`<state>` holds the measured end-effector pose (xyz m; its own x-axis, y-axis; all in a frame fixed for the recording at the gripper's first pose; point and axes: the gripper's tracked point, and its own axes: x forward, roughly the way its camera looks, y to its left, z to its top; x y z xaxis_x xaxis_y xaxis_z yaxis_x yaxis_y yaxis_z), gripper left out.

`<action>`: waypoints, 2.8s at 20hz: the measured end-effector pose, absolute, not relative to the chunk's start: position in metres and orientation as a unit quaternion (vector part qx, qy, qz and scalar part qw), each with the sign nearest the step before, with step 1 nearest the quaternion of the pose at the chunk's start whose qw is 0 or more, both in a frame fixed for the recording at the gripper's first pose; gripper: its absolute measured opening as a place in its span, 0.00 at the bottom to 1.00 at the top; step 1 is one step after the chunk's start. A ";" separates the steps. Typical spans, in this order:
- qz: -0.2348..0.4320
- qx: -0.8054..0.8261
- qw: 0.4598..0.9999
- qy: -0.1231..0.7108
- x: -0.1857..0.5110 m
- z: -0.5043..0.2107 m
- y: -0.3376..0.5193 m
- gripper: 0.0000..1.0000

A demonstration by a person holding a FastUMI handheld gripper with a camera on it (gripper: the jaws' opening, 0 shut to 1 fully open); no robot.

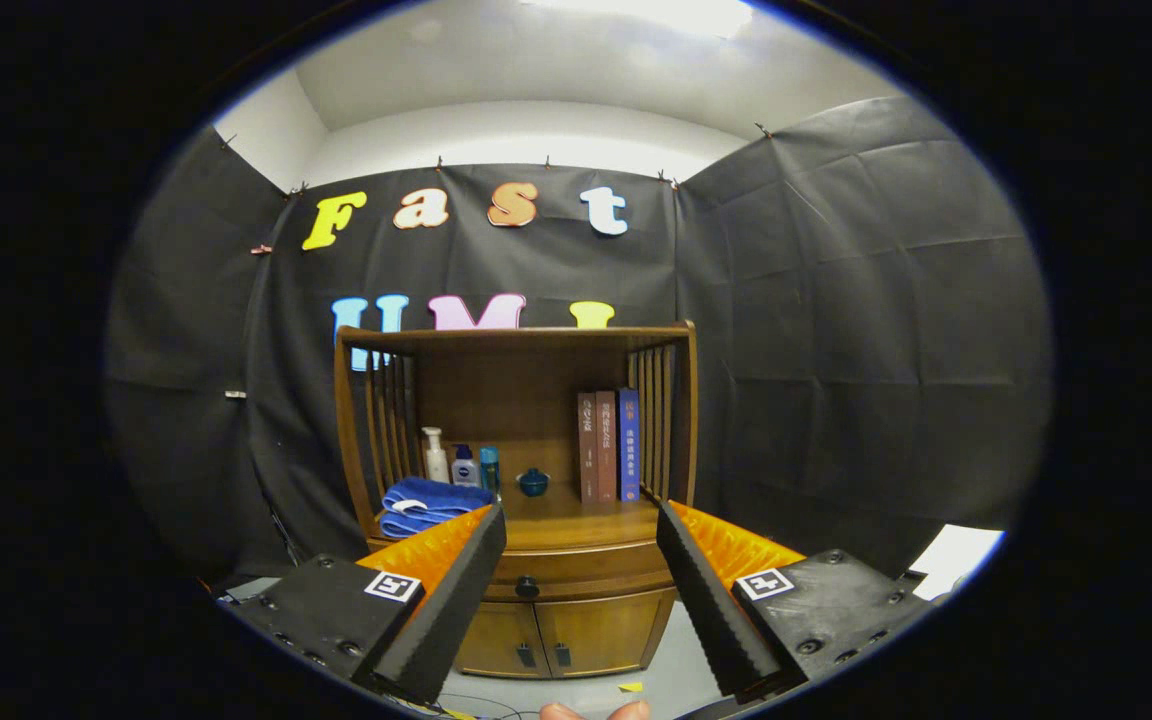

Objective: Pull open the drawer, take out the items inside it, and place them on the countertop above the cabinet.

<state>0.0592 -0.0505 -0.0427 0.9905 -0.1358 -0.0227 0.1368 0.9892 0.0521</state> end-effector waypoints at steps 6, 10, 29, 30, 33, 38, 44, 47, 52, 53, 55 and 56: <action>-0.021 0.027 0.999 -0.001 0.064 -0.037 -0.031 0.99; 0.011 0.016 1.000 0.001 0.061 -0.035 -0.011 0.99; 0.006 -0.013 1.000 -0.005 0.033 -0.050 0.027 0.99; 0.006 -0.015 1.000 -0.005 0.038 -0.058 0.027 0.99; 0.008 -0.015 1.000 0.010 0.060 -0.090 0.032 0.99; 0.010 -0.021 0.999 0.049 0.108 -0.158 0.027 0.99; 0.007 0.008 0.995 0.100 0.165 -0.235 0.019 0.99; 0.008 0.016 0.994 0.111 0.196 -0.262 0.020 0.99; 0.002 0.009 0.990 0.138 0.245 -0.303 0.015 0.99; 0.004 0.009 0.989 0.145 0.254 -0.312 0.017 0.99; 0.008 0.010 0.987 0.160 0.270 -0.329 0.020 0.99; 0.009 0.010 0.986 0.165 0.277 -0.336 0.020 0.99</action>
